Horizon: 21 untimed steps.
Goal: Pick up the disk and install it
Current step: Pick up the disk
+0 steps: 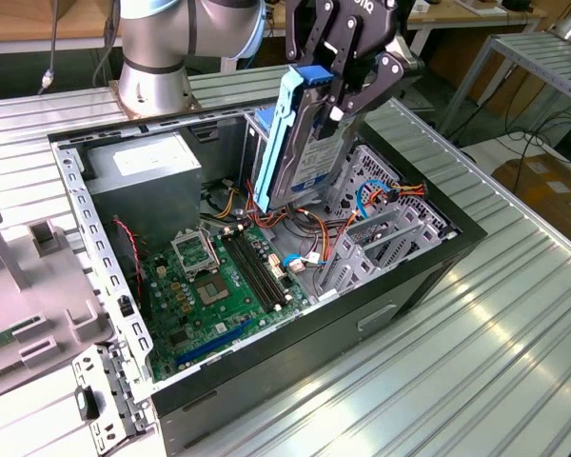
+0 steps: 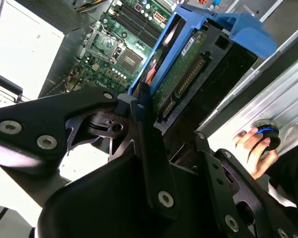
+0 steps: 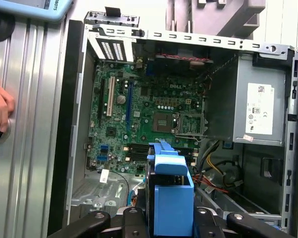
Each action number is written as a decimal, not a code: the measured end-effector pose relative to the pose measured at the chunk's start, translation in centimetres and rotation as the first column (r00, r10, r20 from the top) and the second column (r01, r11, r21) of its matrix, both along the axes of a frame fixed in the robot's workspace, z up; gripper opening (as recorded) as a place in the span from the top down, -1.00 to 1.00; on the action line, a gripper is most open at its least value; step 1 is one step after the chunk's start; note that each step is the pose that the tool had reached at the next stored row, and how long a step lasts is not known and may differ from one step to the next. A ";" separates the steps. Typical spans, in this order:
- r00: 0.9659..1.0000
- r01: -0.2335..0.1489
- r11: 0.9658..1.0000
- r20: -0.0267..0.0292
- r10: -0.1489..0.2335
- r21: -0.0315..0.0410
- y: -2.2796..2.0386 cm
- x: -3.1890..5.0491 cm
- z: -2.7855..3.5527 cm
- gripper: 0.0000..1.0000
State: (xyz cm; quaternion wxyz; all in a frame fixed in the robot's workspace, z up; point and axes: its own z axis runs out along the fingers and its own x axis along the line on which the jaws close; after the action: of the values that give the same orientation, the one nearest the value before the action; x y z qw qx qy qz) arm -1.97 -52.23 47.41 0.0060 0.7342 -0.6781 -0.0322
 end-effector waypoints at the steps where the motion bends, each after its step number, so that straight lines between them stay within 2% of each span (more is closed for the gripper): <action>1: 1.000 0.000 1.000 0.000 0.000 0.000 -0.24 0.02 0.00 0.27; 10: 1.000 0.000 1.000 0.000 0.000 0.000 -1.91 0.25 -0.01 0.27; 14: 1.000 0.000 1.000 0.000 0.000 0.000 -3.28 0.50 -0.02 0.27; 20: 1.000 0.000 1.000 -0.001 0.000 0.000 -4.96 0.74 -0.04 0.27; 21: 1.000 0.000 1.000 -0.001 0.000 0.000 -5.38 0.81 -0.04 0.27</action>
State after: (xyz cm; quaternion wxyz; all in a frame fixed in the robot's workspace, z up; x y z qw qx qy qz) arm -1.16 -57.61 47.37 0.0061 0.7342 -0.6781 -0.0325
